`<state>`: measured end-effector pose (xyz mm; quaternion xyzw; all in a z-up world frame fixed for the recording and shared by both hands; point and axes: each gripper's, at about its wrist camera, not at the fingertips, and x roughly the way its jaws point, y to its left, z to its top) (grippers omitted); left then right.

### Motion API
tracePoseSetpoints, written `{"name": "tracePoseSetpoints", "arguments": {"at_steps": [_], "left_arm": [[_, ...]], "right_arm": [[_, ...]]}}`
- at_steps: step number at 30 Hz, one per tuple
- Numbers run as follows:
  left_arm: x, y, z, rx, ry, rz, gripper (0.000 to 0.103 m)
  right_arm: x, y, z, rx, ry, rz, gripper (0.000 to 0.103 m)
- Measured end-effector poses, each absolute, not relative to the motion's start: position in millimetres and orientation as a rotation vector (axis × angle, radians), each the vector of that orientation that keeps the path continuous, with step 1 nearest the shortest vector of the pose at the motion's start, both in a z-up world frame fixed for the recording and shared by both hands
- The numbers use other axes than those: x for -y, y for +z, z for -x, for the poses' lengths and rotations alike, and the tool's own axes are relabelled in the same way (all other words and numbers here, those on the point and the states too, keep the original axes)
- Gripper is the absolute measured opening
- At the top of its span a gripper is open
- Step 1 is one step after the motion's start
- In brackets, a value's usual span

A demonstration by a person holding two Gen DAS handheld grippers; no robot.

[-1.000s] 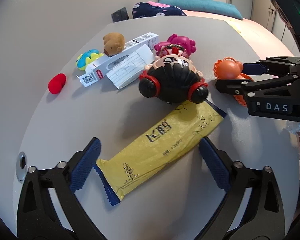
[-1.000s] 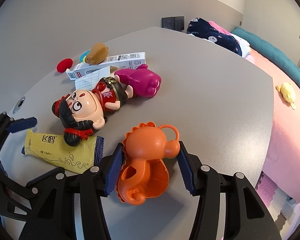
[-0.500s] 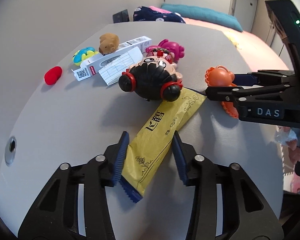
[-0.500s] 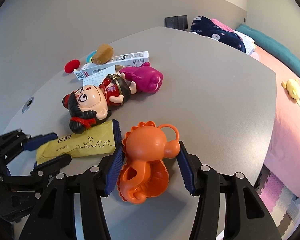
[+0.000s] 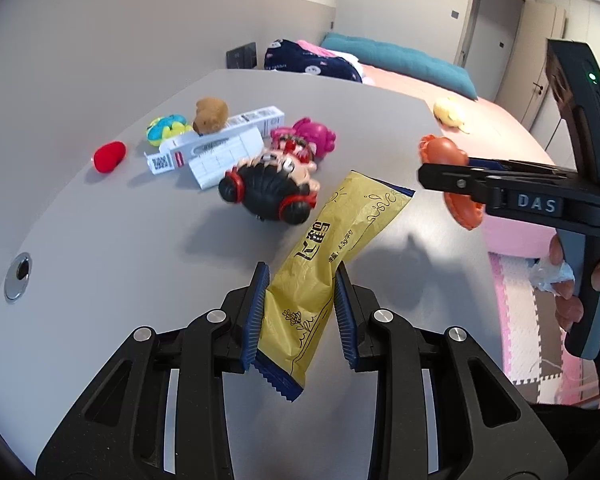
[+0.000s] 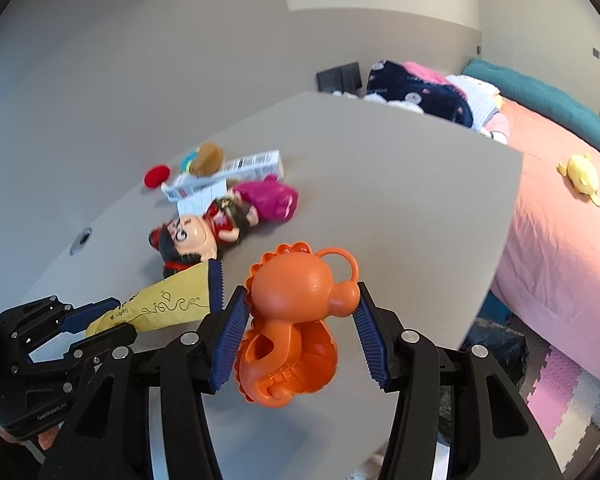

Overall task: Collect trash
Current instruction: 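Carry the wrapper and orange toy with both tools over the black trash bag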

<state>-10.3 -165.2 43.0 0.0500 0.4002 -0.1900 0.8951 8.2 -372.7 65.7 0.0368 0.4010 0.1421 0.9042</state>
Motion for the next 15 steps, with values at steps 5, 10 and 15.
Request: {"name": "tracePoseSetpoints", "arguments": {"at_steps": [5, 10, 15], "left_arm": [[185, 56, 2, -0.811, -0.404, -0.106, 0.032], [213, 63, -8, -0.796, -0.437, -0.125, 0.032], [243, 66, -16, -0.792, -0.484, -0.139, 0.032]], "right_arm": [[395, 83, -4, -0.795, 0.272, -0.096, 0.054], [424, 92, -1, -0.775, 0.233, -0.114, 0.054], [452, 95, 3, -0.765, 0.191, -0.130, 0.054]]}}
